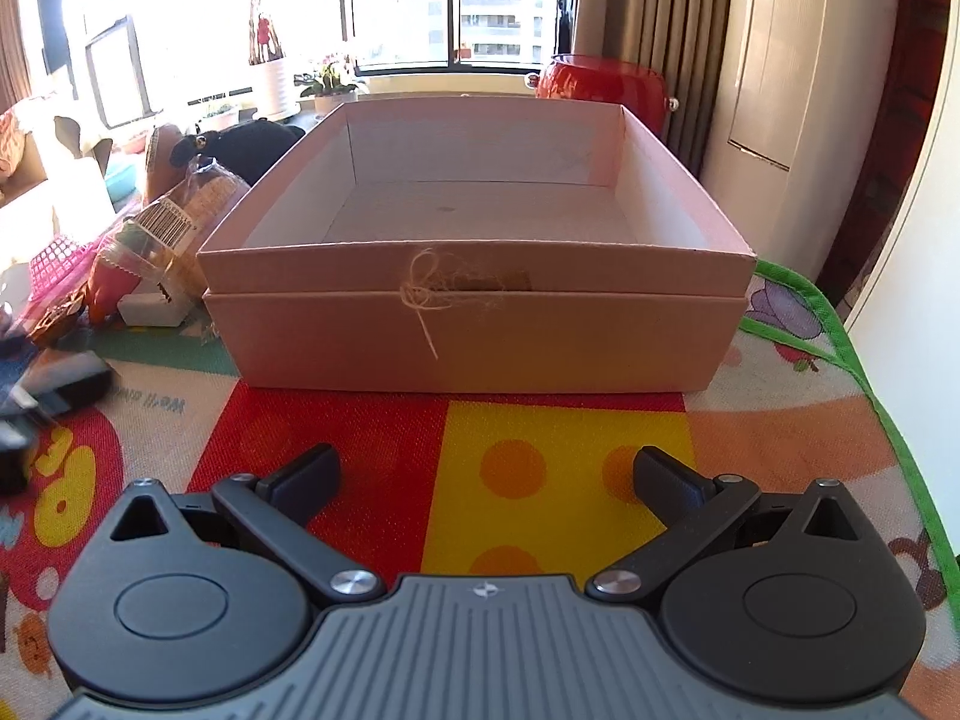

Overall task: Organize objects
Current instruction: 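Grasp the pink plastic strainer with the left tool while the right tool grasps the red snack packet, then carry the strainer and snack packet into the pink box and open both tools, then grasp the bagged bread roll with the left tool while the right tool grasps the pink pig toy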

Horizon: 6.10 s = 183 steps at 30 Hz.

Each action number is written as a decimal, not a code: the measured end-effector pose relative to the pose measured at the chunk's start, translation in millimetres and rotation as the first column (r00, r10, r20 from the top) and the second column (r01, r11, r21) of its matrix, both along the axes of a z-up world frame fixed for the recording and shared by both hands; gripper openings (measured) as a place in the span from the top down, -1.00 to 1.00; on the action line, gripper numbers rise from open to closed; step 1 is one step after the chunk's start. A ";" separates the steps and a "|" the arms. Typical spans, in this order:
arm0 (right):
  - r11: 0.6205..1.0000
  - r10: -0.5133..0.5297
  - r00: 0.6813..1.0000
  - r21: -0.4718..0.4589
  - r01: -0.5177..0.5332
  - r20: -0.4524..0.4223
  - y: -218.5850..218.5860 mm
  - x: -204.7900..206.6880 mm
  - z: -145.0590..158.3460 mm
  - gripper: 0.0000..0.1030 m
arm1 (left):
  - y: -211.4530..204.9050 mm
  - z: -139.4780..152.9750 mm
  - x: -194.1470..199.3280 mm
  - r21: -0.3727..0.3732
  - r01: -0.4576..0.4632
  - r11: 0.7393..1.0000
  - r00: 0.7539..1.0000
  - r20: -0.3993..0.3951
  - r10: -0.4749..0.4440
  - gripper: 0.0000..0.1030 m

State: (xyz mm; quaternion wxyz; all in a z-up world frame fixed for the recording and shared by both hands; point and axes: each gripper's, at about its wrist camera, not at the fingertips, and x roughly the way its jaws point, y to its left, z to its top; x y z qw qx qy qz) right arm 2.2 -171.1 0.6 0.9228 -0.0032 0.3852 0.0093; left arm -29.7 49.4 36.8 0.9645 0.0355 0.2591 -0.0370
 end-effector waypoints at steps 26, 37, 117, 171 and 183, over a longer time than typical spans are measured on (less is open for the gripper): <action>0.880 0.468 0.868 -0.006 -0.474 0.166 142.5 1.6 53.6 -1.00 | 176.9 11.8 70.0 -0.248 -0.142 0.958 0.989 -0.078 0.126 -0.05; 0.778 0.626 0.769 -0.166 -0.606 0.126 251.3 68.2 31.7 -0.76 | 206.8 43.3 -7.2 -0.334 -0.220 0.917 0.974 -0.018 0.227 -0.05; 0.974 0.203 0.942 -0.154 -0.166 0.267 -11.5 -18.1 81.6 -1.00 | -16.5 -17.9 137.9 -0.279 -0.020 0.960 0.983 -0.182 -0.032 0.01; 0.798 0.581 0.814 -0.204 -0.566 0.015 130.2 -33.9 38.2 -0.64 | 125.4 -4.1 -0.4 -0.500 -0.148 0.853 0.986 -0.144 0.086 0.24; 0.875 0.476 0.877 0.066 -0.480 0.066 151.0 0.9 40.5 -0.96 | 132.2 3.3 -22.3 -0.455 -0.225 0.862 0.974 -0.129 0.186 0.24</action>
